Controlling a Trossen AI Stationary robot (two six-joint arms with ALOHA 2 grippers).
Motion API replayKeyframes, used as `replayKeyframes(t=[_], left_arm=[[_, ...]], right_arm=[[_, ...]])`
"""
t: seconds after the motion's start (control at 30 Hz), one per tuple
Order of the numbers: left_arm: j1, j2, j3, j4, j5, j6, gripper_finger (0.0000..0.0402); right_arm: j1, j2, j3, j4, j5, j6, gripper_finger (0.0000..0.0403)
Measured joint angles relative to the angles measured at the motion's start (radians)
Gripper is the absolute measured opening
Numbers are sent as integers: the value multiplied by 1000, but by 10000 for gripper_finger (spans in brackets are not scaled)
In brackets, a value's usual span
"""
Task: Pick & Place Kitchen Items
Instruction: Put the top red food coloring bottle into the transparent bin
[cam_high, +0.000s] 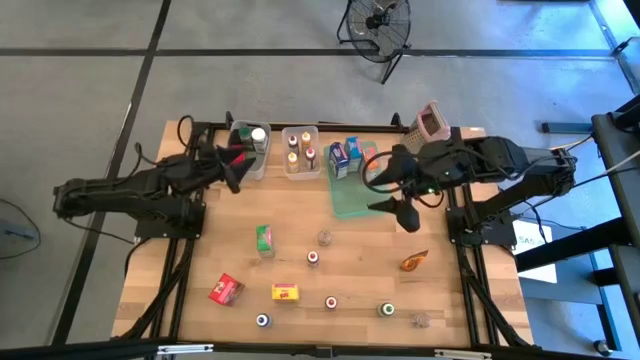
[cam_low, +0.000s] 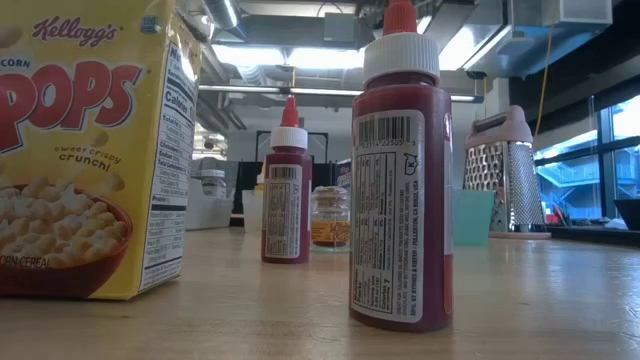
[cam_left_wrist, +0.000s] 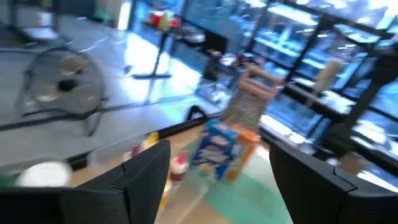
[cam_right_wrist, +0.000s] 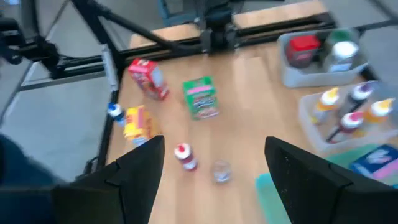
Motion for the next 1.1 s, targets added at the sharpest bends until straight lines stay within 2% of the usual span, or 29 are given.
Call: replayKeyframes(t=[0.17,0.33,0.6,0.77,0.87,0.97,1.1], left_arm=[[-104,14,52,17,-1,32,270],[-209,83,180,-19,-2,104,270],[-349,281,481,-397,0,126,270],[-402,386,676,-543,50,223,270],[-420,427,781,-630,80,230,270],[-439,443,852,-728,95,210,270],[-462,444,867,-777,98,170,270]], right_arm=[[43,0,0,13,-55,26,279],[103,13,0,21,-59,28,279],[176,75,1,27,-58,106,279],[200,123,1,29,-58,170,279],[200,146,1,34,-52,194,279],[196,163,1,22,-43,206,279],[195,191,1,28,-39,186,279]])
